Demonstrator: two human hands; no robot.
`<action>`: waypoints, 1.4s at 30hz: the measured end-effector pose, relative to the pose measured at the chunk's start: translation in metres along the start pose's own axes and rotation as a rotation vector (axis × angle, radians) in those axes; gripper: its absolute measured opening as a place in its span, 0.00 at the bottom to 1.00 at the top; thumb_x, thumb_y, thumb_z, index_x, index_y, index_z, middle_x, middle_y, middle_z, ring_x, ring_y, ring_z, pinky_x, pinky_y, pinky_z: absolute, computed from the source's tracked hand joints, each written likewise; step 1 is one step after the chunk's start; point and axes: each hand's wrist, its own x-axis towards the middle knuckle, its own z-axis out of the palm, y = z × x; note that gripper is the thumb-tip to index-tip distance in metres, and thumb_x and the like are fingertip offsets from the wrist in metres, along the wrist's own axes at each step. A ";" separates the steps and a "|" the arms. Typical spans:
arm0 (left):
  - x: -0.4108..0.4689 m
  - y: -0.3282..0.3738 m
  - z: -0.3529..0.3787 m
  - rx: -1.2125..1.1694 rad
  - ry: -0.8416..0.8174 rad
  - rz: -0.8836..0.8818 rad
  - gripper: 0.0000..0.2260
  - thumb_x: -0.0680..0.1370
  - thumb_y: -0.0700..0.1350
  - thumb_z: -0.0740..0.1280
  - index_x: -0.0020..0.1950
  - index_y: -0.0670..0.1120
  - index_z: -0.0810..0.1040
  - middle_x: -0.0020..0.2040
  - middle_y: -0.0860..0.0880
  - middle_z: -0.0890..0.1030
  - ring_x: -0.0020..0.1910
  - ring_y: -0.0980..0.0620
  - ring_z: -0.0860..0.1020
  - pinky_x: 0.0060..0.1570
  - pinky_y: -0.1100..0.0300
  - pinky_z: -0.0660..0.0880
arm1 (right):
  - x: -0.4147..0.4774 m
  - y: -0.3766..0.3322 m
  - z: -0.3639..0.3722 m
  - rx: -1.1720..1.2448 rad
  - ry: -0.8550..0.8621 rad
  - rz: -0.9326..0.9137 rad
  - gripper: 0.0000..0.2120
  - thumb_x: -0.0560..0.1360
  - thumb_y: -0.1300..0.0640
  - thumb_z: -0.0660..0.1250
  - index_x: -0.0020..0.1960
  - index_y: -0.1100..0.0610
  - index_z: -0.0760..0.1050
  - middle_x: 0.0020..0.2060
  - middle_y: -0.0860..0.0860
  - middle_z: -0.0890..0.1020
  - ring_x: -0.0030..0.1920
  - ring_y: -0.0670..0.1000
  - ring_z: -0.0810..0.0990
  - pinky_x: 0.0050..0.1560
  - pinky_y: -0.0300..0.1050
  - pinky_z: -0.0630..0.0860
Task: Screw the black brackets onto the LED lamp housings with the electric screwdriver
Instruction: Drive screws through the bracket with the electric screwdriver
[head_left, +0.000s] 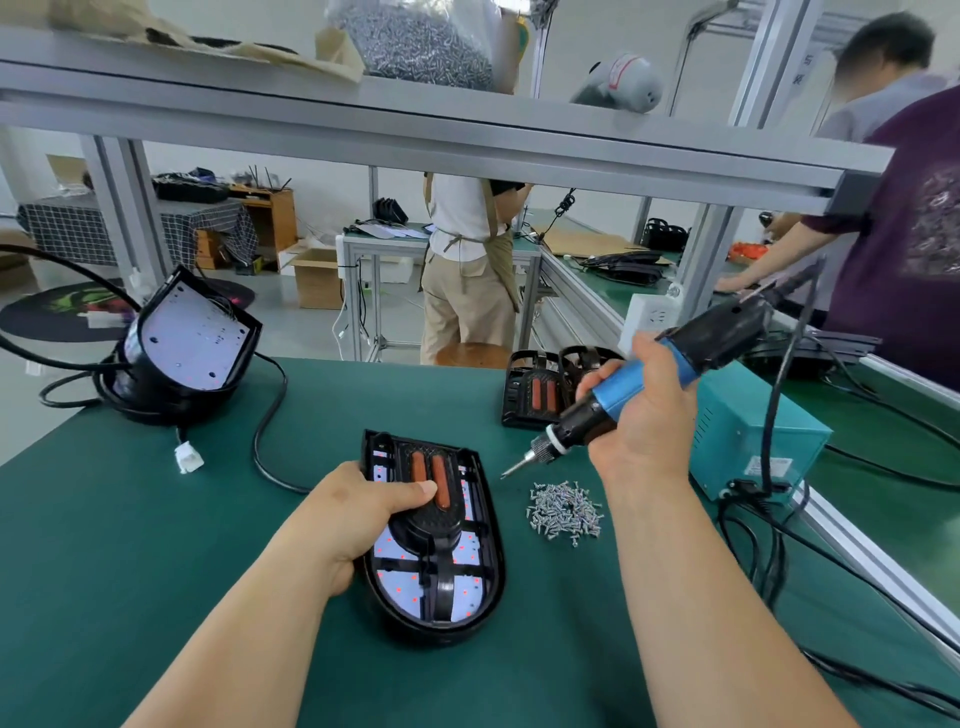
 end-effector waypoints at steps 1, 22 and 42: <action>0.002 0.001 0.000 -0.005 0.007 0.000 0.04 0.76 0.37 0.71 0.50 0.39 0.83 0.44 0.40 0.86 0.42 0.41 0.86 0.50 0.47 0.81 | 0.002 -0.004 -0.003 0.008 0.046 0.023 0.07 0.75 0.61 0.69 0.46 0.55 0.71 0.25 0.50 0.73 0.24 0.48 0.73 0.29 0.41 0.74; -0.028 0.018 0.033 0.715 0.469 0.750 0.07 0.76 0.47 0.69 0.54 0.53 0.79 0.43 0.58 0.77 0.41 0.61 0.76 0.46 0.58 0.70 | -0.014 -0.029 -0.085 -0.042 0.284 0.397 0.10 0.73 0.54 0.72 0.45 0.56 0.71 0.28 0.52 0.74 0.24 0.51 0.74 0.31 0.43 0.76; 0.023 0.009 0.140 1.408 -0.026 0.347 0.09 0.78 0.36 0.62 0.55 0.43 0.80 0.54 0.44 0.82 0.52 0.43 0.81 0.53 0.50 0.79 | -0.006 -0.039 -0.097 0.247 0.325 0.114 0.14 0.74 0.58 0.70 0.55 0.56 0.68 0.30 0.51 0.72 0.28 0.49 0.72 0.31 0.41 0.73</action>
